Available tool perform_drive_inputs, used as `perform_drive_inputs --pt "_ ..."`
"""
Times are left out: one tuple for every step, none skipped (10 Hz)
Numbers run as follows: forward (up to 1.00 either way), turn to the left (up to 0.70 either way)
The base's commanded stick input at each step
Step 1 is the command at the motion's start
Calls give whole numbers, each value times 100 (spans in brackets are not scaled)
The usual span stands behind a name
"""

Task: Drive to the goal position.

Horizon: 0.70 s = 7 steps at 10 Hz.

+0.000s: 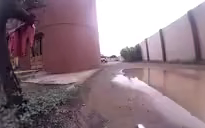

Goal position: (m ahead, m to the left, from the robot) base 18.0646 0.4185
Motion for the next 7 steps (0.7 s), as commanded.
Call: perform_drive_inputs --pt "46 0" --pt "15 0" --pt "0 0" --pt "0 0" --pt "0 0" --pt "0 0" --pt "0 0"
